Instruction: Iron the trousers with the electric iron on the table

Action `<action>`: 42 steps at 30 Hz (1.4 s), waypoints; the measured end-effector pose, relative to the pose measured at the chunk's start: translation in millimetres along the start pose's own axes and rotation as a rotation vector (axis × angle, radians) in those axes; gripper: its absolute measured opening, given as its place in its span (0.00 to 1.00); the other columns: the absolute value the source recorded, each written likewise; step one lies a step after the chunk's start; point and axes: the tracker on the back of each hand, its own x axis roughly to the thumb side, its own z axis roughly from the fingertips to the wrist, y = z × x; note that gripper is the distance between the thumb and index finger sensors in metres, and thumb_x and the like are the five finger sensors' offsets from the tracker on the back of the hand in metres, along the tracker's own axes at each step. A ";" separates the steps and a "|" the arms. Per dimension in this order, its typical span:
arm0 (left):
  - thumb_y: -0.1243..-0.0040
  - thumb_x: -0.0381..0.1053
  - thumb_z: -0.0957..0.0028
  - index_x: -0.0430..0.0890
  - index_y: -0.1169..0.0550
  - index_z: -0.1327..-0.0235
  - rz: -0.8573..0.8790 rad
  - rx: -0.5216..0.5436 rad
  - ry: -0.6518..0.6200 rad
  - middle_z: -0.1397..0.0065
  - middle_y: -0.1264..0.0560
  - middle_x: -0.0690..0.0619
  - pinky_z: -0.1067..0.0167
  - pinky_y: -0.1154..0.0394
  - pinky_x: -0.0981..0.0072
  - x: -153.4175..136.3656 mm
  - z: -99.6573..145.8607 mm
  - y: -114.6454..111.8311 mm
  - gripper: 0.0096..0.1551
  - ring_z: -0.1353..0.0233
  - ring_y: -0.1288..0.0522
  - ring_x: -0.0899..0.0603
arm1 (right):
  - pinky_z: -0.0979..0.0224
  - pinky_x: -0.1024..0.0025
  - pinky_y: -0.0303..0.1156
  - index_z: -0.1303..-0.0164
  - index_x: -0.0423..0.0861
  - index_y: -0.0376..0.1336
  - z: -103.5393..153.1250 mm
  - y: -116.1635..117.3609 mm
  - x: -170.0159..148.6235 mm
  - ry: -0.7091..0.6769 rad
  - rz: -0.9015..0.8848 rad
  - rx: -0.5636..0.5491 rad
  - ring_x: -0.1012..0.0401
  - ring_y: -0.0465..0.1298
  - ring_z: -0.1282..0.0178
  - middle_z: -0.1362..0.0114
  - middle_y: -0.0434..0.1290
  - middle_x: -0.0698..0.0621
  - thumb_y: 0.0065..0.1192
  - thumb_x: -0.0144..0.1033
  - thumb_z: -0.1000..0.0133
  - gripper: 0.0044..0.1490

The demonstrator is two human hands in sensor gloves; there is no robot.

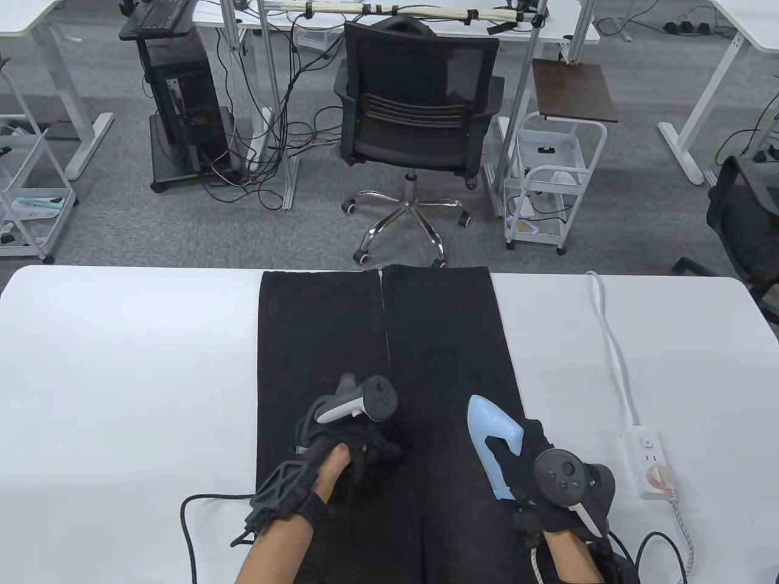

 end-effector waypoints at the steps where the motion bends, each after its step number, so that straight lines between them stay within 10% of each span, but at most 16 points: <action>1: 0.35 0.66 0.48 0.52 0.59 0.15 -0.031 -0.032 0.009 0.17 0.74 0.34 0.34 0.59 0.13 -0.5 -5.2 -5.8 0.62 0.21 0.68 0.16 | 0.57 0.60 0.84 0.44 0.39 0.63 -0.6 -0.1 -1.0 0.004 -0.004 0.002 0.65 0.83 0.67 0.62 0.78 0.58 0.64 0.53 0.43 0.32; 31: 0.44 0.73 0.50 0.52 0.67 0.18 -0.299 -0.160 -0.070 0.20 0.75 0.23 0.37 0.56 0.10 74.9 78.5 -88.7 0.66 0.25 0.69 0.09 | 0.58 0.60 0.84 0.44 0.38 0.63 -1.2 4.1 -11.3 0.056 -0.001 0.087 0.65 0.83 0.67 0.62 0.79 0.58 0.64 0.53 0.43 0.32; 42: 0.40 0.70 0.48 0.50 0.65 0.17 -0.174 -0.047 0.023 0.17 0.74 0.30 0.35 0.59 0.13 25.7 9.7 12.4 0.65 0.22 0.67 0.13 | 0.58 0.60 0.84 0.44 0.38 0.63 -1.4 1.7 -9.6 0.043 0.003 0.081 0.65 0.83 0.68 0.62 0.79 0.58 0.64 0.53 0.43 0.32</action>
